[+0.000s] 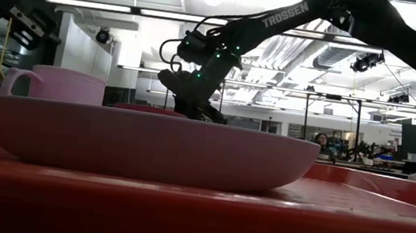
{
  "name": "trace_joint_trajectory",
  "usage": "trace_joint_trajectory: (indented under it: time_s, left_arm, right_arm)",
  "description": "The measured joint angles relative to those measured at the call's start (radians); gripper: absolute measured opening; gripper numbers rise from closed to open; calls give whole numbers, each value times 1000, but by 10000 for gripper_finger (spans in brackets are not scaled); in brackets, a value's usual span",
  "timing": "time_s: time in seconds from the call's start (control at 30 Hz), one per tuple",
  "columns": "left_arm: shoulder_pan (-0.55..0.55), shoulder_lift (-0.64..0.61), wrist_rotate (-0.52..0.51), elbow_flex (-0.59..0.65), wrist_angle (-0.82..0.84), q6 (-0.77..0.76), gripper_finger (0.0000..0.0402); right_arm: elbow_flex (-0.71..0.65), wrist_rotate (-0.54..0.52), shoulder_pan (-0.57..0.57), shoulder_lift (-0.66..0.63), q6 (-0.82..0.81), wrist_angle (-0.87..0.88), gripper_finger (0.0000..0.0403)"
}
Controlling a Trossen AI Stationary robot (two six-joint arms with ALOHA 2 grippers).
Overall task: Set up tray
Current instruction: Put the red bowl on top of the white plate on the red tray
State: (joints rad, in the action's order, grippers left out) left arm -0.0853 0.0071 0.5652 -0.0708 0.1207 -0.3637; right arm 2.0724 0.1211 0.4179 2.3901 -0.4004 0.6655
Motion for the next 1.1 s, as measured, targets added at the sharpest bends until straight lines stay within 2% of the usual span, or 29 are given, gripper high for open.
trace_joint_trajectory:
  time_s: [0.2,0.7,1.1]
  left_arm:
    - [0,0,0,0,2,0,74]
    - [0,0,20,0,3,4,74]
    - [0,0,31,0,3,47,74]
  right_arm:
    - [2,5,1,-10,-3,7,1]
    - [4,-13,14,-130,-15,15,0]
    - [4,-18,-12,-204,-47,96,0]
